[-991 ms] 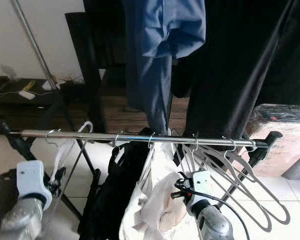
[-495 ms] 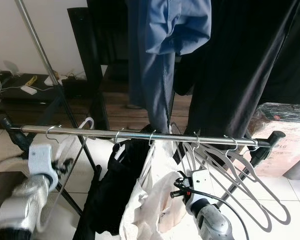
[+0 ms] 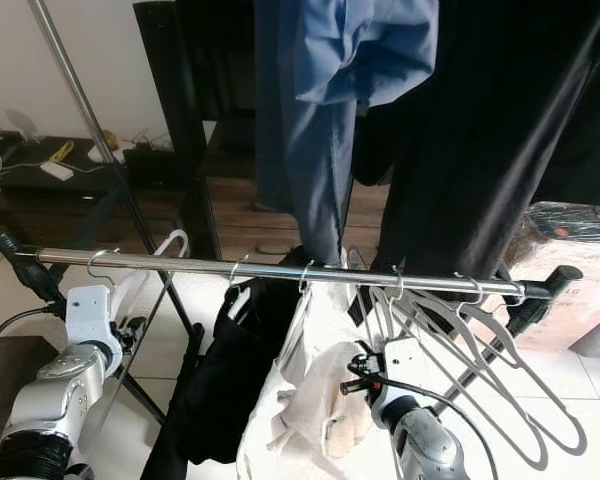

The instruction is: Hang hanger

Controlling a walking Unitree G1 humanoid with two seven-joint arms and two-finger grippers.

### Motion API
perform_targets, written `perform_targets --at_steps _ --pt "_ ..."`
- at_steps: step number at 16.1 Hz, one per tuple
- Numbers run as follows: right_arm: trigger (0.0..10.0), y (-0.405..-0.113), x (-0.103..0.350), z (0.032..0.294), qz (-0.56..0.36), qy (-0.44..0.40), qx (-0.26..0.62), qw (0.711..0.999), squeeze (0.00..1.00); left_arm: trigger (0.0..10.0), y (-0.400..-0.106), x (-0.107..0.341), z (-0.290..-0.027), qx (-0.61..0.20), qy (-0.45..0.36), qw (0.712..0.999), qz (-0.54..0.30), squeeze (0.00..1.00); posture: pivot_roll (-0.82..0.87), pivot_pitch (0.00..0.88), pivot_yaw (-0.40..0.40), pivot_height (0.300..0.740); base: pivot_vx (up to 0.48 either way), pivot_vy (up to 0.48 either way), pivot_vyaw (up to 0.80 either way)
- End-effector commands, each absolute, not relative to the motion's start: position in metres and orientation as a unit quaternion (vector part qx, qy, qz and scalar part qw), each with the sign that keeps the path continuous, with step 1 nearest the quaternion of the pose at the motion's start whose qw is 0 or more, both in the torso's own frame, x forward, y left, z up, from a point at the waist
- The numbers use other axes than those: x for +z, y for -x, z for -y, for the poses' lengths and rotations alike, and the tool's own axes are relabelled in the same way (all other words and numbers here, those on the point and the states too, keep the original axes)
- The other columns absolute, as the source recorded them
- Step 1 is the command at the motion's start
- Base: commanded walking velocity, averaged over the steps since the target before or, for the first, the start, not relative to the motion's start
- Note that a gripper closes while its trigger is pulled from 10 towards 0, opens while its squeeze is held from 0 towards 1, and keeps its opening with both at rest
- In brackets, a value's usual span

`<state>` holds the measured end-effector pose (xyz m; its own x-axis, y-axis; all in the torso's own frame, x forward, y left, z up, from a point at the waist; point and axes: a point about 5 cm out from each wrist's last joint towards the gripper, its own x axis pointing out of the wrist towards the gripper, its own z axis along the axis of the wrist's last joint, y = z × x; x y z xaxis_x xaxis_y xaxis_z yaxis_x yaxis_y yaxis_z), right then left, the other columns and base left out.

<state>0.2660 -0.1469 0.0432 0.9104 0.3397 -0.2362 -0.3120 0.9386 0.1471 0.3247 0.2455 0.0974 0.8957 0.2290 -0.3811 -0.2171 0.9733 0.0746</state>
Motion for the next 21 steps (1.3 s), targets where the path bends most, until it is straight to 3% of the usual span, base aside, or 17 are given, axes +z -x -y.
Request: perform_targets --at_steps 1,5,21 --pt "10.0 -0.269 0.048 0.148 -0.122 -0.052 0.167 0.977 0.00 0.0 -0.326 0.100 -0.249 0.124 -0.025 0.973 -0.193 0.00 0.12 0.142 -0.072 0.740 0.000 0.000 0.00" --pt "10.0 -0.268 0.047 0.148 -0.123 -0.050 0.169 0.977 0.00 0.0 -0.331 0.114 -0.250 0.129 -0.035 0.979 -0.151 0.00 0.12 0.139 -0.074 0.740 0.000 0.000 0.00" --pt "10.0 -0.266 0.041 0.149 -0.133 -0.045 0.169 0.976 0.00 0.0 -0.326 0.113 -0.241 0.114 -0.060 0.984 -0.123 0.00 0.12 0.126 -0.076 0.740 0.000 0.000 0.00"
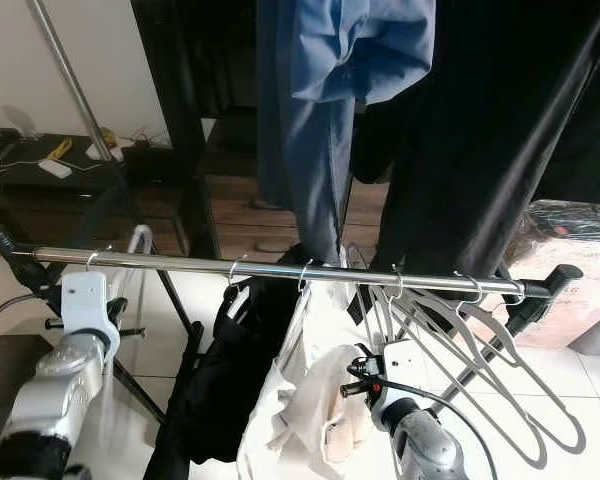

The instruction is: Hang hanger

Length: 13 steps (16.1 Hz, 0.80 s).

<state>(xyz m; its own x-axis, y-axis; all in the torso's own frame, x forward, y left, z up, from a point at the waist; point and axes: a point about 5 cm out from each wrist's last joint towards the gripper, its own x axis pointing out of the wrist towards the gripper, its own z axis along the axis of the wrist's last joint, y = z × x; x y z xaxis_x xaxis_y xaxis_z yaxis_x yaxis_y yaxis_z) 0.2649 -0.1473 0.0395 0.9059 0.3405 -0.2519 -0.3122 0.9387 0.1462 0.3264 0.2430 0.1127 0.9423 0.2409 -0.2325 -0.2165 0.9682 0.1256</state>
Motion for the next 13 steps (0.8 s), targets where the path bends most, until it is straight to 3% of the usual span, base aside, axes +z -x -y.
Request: perform_targets --at_steps 1,6,12,13 --pt "10.0 -0.265 0.040 0.149 -0.134 -0.046 0.168 0.976 0.00 0.0 -0.322 0.112 -0.239 0.104 -0.063 0.985 -0.120 0.00 0.12 0.126 -0.075 0.740 0.000 0.000 0.00" --pt "10.0 -0.264 0.038 0.150 -0.138 -0.045 0.165 0.976 0.00 0.0 -0.301 0.121 -0.232 0.071 -0.077 0.992 -0.069 0.00 0.12 0.126 -0.072 0.740 0.000 0.000 0.00" --pt "10.0 -0.262 0.036 0.154 -0.141 -0.043 0.158 0.976 0.00 0.0 -0.253 0.110 -0.219 0.040 -0.083 0.994 -0.049 0.00 0.12 0.123 -0.072 0.740 0.000 0.000 0.00" --pt "10.0 -0.262 0.036 0.155 -0.141 -0.043 0.157 0.977 0.00 1.4 -0.243 0.107 -0.216 0.037 -0.083 0.995 -0.049 0.00 0.11 0.124 -0.072 0.740 0.000 0.000 0.00"
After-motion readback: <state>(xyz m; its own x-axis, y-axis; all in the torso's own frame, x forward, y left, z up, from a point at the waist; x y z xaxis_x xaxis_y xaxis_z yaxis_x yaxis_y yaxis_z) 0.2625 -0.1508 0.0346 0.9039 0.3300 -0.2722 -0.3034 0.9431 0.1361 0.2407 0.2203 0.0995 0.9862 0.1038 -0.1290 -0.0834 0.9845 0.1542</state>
